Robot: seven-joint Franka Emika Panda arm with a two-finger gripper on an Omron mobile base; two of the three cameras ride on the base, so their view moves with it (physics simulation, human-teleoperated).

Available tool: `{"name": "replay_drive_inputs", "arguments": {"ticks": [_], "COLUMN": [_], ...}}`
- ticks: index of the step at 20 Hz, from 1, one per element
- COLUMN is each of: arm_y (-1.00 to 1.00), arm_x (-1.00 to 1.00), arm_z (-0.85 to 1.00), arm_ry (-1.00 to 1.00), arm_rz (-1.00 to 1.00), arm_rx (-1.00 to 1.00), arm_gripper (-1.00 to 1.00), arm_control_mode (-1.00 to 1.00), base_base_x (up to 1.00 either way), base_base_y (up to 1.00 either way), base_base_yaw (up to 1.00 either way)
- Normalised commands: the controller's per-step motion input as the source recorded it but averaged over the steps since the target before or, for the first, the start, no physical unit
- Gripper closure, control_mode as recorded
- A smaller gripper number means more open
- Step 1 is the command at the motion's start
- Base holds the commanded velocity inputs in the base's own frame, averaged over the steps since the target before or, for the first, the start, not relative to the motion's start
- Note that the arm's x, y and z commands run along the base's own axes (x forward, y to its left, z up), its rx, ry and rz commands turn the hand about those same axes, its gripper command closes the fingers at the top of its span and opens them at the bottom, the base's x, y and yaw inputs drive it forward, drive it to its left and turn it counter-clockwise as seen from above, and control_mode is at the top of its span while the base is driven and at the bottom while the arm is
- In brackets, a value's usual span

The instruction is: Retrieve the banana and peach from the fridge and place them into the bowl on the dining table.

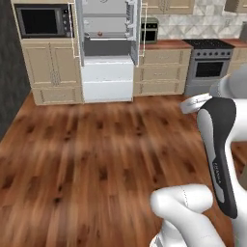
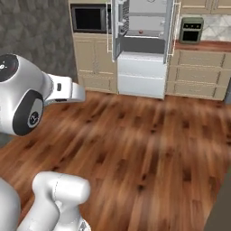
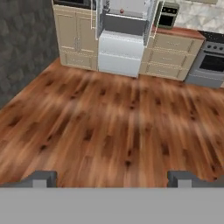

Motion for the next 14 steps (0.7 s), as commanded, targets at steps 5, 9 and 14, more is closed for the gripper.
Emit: {"name": "replay_drive_inputs", "arguments": {"ticks": [5,9,14], "arm_y": [0.00,0.00,0.00], "arm_x": [0.00,0.00,0.00], "arm_z": [0.00,0.00,0.00], "arm_ry": [0.00,0.00,0.00], "arm_rz": [0.00,0.00,0.00], "arm_rx": [0.00,0.00,0.00], "arm_gripper": [-1.00,-1.00,-1.00], "arm_control_mode": [1.00,1.00,1.00], "base_base_x": [1.00,1.00,1.00], "base_base_y": [0.09,0.00,0.00], "base_base_yaw": [-0.01,0.00,0.00]}}
